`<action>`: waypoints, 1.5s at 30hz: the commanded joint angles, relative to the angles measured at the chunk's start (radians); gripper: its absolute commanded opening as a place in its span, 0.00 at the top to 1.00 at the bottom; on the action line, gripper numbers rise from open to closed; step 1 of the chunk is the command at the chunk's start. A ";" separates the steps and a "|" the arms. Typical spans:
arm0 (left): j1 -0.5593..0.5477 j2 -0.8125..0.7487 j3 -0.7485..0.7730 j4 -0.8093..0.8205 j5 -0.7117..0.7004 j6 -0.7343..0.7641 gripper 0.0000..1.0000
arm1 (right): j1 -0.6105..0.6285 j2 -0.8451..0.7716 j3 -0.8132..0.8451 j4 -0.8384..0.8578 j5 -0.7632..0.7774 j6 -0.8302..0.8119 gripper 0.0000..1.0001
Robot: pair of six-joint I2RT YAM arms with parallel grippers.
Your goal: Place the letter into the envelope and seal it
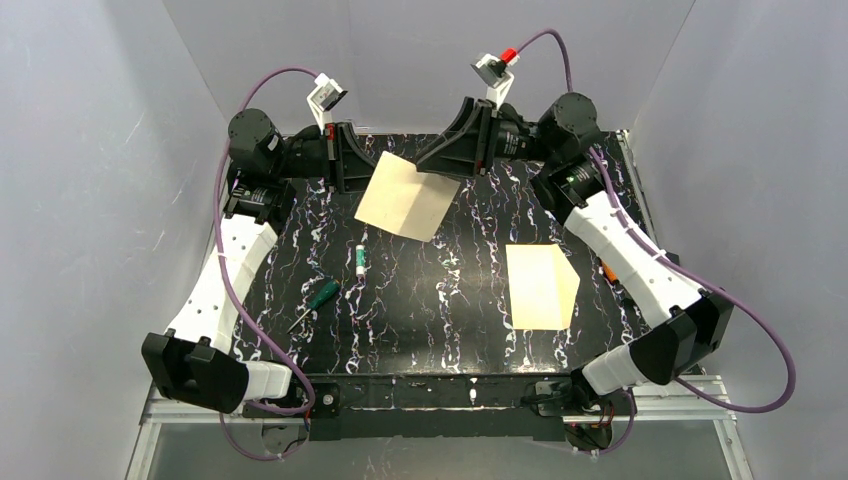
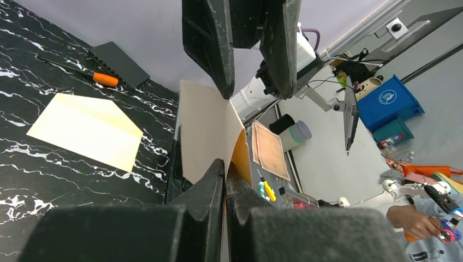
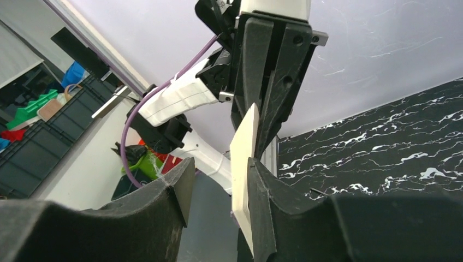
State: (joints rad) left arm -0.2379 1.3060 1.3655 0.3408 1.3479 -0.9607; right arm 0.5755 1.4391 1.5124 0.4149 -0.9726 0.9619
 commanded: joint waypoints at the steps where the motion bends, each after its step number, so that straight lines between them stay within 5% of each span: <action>1: -0.004 -0.042 -0.003 0.018 0.034 0.008 1.00 | 0.025 0.031 0.116 -0.195 0.029 -0.159 0.51; 11: -0.004 -0.043 0.003 0.017 0.074 0.013 1.00 | 0.030 0.059 0.177 -0.326 0.052 -0.253 0.40; 28: -0.004 -0.029 0.080 0.021 0.068 0.015 1.00 | 0.053 0.097 0.231 -0.242 -0.046 -0.173 0.81; 37: -0.003 -0.018 0.090 0.021 0.052 0.023 1.00 | 0.053 0.083 0.231 -0.109 -0.090 -0.051 0.76; 43: -0.001 -0.013 0.105 0.021 0.030 0.025 1.00 | 0.053 0.078 0.245 -0.169 -0.074 -0.091 0.99; 45: 0.008 -0.013 0.106 0.020 0.016 0.027 0.86 | 0.053 0.073 0.269 -0.261 -0.004 -0.163 0.99</action>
State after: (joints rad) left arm -0.2379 1.3048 1.4273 0.3424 1.3930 -0.9424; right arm 0.6239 1.5455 1.7020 0.2291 -1.0363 0.8822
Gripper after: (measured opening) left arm 0.034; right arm 0.027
